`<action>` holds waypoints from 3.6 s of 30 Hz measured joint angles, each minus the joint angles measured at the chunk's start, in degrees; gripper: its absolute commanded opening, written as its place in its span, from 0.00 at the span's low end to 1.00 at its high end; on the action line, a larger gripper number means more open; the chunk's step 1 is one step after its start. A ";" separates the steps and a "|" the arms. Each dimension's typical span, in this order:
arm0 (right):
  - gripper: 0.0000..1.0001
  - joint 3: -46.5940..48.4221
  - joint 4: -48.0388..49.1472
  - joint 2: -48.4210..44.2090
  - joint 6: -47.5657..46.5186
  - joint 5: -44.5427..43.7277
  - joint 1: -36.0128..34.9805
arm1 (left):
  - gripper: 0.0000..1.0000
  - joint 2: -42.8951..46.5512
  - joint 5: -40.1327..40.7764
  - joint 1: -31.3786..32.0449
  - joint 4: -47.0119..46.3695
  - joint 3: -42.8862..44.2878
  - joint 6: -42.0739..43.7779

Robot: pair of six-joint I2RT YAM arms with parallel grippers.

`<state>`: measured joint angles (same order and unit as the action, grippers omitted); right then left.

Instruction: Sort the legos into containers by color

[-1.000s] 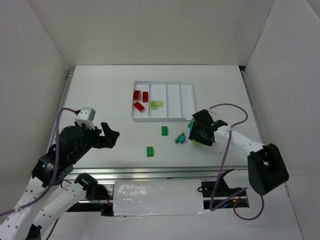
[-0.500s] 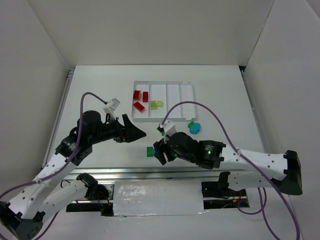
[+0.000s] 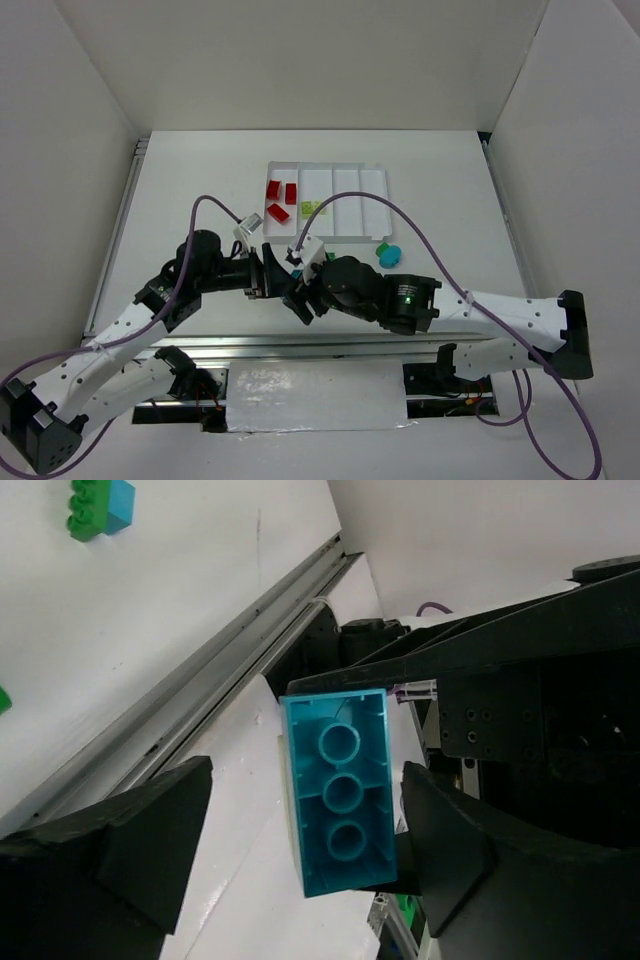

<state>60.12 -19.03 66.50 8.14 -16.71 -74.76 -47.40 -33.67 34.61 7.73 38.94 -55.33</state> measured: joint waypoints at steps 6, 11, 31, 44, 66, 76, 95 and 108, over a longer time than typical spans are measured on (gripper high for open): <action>0.18 2.23 -0.92 1.81 -2.56 -0.48 -0.31 | 0.35 -0.50 -0.15 1.86 -3.74 -0.07 -0.85; 0.99 2.58 -2.78 3.87 -3.39 -1.95 -0.39 | 0.00 -2.64 1.44 2.34 -2.84 -0.02 0.31; 0.85 -18.12 18.60 -25.20 21.64 30.93 15.28 | 0.00 5.57 -2.95 3.85 -14.29 -1.16 8.46; 0.56 -18.12 25.86 -20.57 30.51 35.71 15.30 | 0.00 7.98 -11.65 3.85 -25.62 -5.27 5.46; 0.83 -21.29 34.73 -17.75 33.62 40.63 15.65 | 0.00 9.46 -12.94 3.85 -25.90 -5.29 5.57; 0.82 -26.40 40.33 -18.08 34.47 40.79 12.22 | 0.00 12.68 -5.55 3.85 -23.65 -4.72 4.83; 0.52 -25.29 53.20 -11.50 33.16 30.40 8.61 | 0.00 14.36 -3.30 3.85 -25.07 -4.72 0.76; 0.00 -25.11 59.04 -8.46 33.66 29.59 7.02 | 0.00 15.47 -1.62 3.80 -24.22 -4.46 0.11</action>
<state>35.00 40.01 58.04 41.80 12.88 -67.75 -31.92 -35.29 38.41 -16.49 34.48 -55.22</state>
